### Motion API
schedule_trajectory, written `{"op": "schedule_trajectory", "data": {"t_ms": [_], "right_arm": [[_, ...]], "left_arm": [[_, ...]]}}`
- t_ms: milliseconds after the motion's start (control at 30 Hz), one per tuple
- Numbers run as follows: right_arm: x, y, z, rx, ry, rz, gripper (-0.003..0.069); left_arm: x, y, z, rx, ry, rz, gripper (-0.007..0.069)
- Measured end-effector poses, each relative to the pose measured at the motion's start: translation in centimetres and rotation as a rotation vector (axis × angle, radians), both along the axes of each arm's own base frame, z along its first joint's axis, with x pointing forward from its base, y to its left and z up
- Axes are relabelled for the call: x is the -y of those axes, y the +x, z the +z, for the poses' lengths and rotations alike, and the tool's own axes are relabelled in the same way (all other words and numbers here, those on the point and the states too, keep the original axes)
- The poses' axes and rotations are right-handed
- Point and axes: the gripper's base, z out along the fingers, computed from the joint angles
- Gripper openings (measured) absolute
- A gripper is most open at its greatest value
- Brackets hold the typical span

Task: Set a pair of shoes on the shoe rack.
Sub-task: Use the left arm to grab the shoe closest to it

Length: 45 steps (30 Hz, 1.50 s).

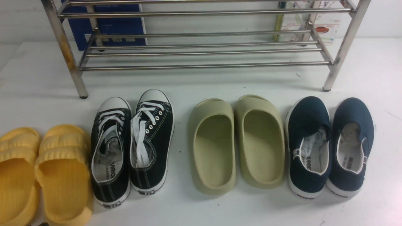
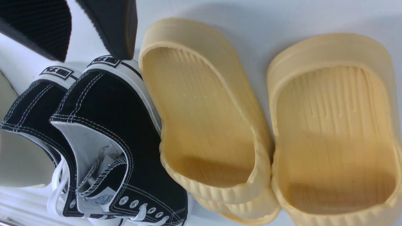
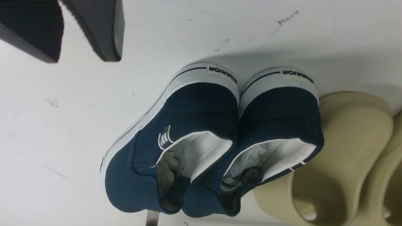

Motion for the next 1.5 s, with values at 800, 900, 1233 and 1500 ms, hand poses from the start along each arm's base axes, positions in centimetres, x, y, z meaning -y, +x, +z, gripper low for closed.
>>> {"op": "schedule_trajectory", "data": {"t_ms": [800,900,1233,1500], "right_arm": [[0.0,0.0,0.0,0.000,0.000,0.000,0.0238],[0.0,0.0,0.0,0.000,0.000,0.000,0.0238],[0.0,0.0,0.0,0.000,0.000,0.000,0.0238],[0.0,0.0,0.0,0.000,0.000,-0.001,0.0238]], "left_arm": [[0.0,0.0,0.0,0.000,0.000,0.000,0.0239],[0.0,0.0,0.0,0.000,0.000,0.000,0.0239],[-0.2,0.3,1.0,0.129,0.078,0.005,0.0239],[0.9,-0.2,6.1,0.665,-0.188,-0.105,0.0239]]}}
